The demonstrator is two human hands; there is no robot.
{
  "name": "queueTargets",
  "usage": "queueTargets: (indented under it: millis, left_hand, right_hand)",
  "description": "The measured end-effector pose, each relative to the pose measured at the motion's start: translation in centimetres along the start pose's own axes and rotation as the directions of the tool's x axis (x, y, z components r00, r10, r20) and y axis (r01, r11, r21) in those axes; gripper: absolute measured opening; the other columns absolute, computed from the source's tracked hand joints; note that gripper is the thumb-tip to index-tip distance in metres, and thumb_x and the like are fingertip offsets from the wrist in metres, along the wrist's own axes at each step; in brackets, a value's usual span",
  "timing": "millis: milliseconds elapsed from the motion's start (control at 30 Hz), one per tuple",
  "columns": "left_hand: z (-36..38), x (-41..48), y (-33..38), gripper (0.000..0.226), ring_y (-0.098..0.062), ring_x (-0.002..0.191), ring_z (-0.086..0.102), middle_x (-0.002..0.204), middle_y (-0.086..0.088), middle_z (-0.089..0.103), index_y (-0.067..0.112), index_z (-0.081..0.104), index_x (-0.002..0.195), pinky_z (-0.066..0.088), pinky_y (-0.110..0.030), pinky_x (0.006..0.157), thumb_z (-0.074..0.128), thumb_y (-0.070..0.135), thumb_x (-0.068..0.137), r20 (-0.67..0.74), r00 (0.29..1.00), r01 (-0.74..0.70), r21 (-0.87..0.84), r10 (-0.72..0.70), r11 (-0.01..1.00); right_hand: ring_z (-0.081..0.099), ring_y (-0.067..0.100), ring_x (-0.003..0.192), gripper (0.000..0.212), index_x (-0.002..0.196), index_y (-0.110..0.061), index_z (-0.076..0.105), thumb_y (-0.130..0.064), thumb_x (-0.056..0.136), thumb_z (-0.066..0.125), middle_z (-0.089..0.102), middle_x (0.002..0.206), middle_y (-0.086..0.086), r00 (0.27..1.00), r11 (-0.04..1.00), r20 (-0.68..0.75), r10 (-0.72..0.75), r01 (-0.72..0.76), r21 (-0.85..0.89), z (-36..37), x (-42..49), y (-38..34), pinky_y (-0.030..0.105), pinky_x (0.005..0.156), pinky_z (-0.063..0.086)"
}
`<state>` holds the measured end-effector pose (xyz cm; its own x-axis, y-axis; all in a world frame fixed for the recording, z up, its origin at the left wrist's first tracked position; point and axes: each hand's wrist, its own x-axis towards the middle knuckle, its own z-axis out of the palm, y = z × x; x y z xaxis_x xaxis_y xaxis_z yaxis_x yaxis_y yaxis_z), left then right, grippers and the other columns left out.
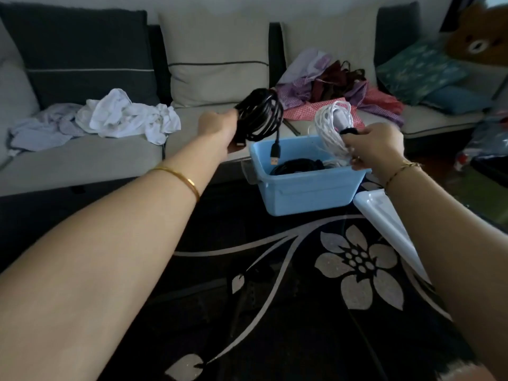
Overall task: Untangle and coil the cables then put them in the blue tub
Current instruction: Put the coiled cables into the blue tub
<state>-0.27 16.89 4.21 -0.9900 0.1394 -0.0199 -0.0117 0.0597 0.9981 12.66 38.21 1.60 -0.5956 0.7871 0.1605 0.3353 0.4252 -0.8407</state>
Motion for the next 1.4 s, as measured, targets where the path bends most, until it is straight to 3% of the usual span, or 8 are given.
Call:
queueTargets:
  millis: [167, 333, 600, 733, 800, 1000, 1167, 1400]
  left_hand:
    - [6.2, -0.4, 0.3, 0.01, -0.02, 0.047, 0.06, 0.093, -0.015, 0.064, 0.006, 0.059, 0.09, 0.045, -0.024, 0.031, 0.055, 0.014, 0.093, 0.133, 0.987, 0.078, 0.11, -0.092, 0.991]
    - [8.5, 0.7, -2.2, 0.015, -0.033, 0.081, 0.066, 0.098, -0.019, 0.061, -0.002, 0.057, 0.1, 0.056, -0.034, 0.055, 0.049, 0.009, 0.097, 0.196, 0.973, 0.023, 0.454, -0.124, 0.891]
    - [9.4, 0.2, -4.3, 0.035, -0.032, 0.121, 0.049, 0.133, -0.015, 0.052, 0.006, 0.054, 0.128, 0.042, -0.034, 0.094, 0.049, 0.024, 0.097, 0.379, 0.911, -0.41, 0.874, 0.164, 0.259]
    - [9.5, -0.9, -3.7, 0.024, -0.03, 0.111, 0.05, 0.117, -0.014, 0.055, 0.008, 0.063, 0.112, 0.041, -0.034, 0.086, 0.051, 0.017, 0.093, 0.489, 0.785, -0.611, 0.711, 0.379, 0.348]
    - [9.6, -1.8, -3.4, 0.022, -0.026, 0.089, 0.056, 0.093, -0.012, 0.062, 0.004, 0.068, 0.094, 0.04, -0.03, 0.072, 0.053, 0.021, 0.093, 0.616, 0.732, -0.675, 0.602, 0.29, 0.427]
    - [9.0, -2.4, -4.2, 0.042, -0.023, 0.082, 0.049, 0.085, -0.005, 0.052, 0.013, 0.049, 0.072, 0.037, -0.03, 0.071, 0.038, 0.042, 0.1, 0.694, 0.72, -0.684, 0.708, 0.002, 0.175]
    - [7.4, -2.6, -4.8, 0.025, -0.021, 0.095, 0.05, 0.102, -0.002, 0.045, 0.013, 0.062, 0.107, 0.04, -0.03, 0.08, 0.062, 0.031, 0.089, 0.716, 0.692, -0.717, 0.668, 0.088, 0.202]
    - [6.8, -3.5, -5.3, 0.025, -0.026, 0.1, 0.052, 0.099, -0.002, 0.042, 0.011, 0.061, 0.11, 0.037, -0.029, 0.076, 0.059, 0.03, 0.093, 0.673, 0.729, -0.68, 0.695, 0.122, 0.232]
  right_hand:
    - [0.061, 0.021, 0.042, 0.028, 0.06, -0.008, 0.054, -0.025, 0.078, 0.067, 0.06, 0.049, 0.007, 0.999, 0.986, -0.045, 0.009, -0.016, -0.165, 0.3, 2.9, -0.1, 0.036, 0.061, 0.058]
    - [0.063, 0.03, 0.074, 0.027, 0.063, -0.007, 0.051, -0.024, 0.079, 0.065, 0.061, 0.076, 0.015, 0.997, 0.895, -0.005, -0.082, 0.072, -0.44, 2.0, 4.7, 0.0, 0.025, 0.054, 0.046]
    - [0.051, 0.025, 0.083, 0.022, 0.108, -0.005, 0.059, -0.02, 0.097, 0.048, 0.06, 0.106, 0.01, 0.99, 0.694, 0.126, -0.059, 0.132, -0.708, 4.1, 4.6, 0.0, 0.034, 0.069, 0.04]
    - [0.053, 0.029, 0.081, 0.018, 0.101, -0.011, 0.062, -0.014, 0.09, 0.048, 0.06, 0.098, 0.01, 0.973, 0.862, -0.153, -0.17, 0.072, -0.502, 0.2, 3.1, 1.2, 0.032, 0.067, 0.039]
    - [0.052, 0.029, 0.078, 0.017, 0.099, -0.011, 0.06, -0.013, 0.088, 0.049, 0.058, 0.092, 0.009, 0.959, 0.909, -0.263, -0.104, -0.015, -0.415, -1.4, 1.7, 3.8, 0.032, 0.066, 0.04]
    - [0.05, 0.031, 0.111, 0.036, 0.121, -0.008, 0.057, -0.028, 0.091, 0.058, 0.055, 0.119, 0.012, 0.978, 0.641, 0.056, 0.202, -0.089, -0.762, 0.2, -2.4, 11.8, 0.041, 0.087, 0.045]
    - [0.045, 0.03, 0.119, 0.039, 0.127, -0.012, 0.052, -0.008, 0.089, 0.056, 0.048, 0.127, 0.011, 0.991, 0.548, 0.011, 0.131, -0.064, -0.834, 0.9, -3.4, 11.9, 0.039, 0.088, 0.043]
    - [0.048, 0.03, 0.116, 0.043, 0.128, -0.006, 0.051, -0.002, 0.085, 0.059, 0.052, 0.123, 0.012, 0.998, 0.511, 0.052, 0.039, 0.025, -0.859, 0.5, -4.7, 11.5, 0.037, 0.086, 0.046]
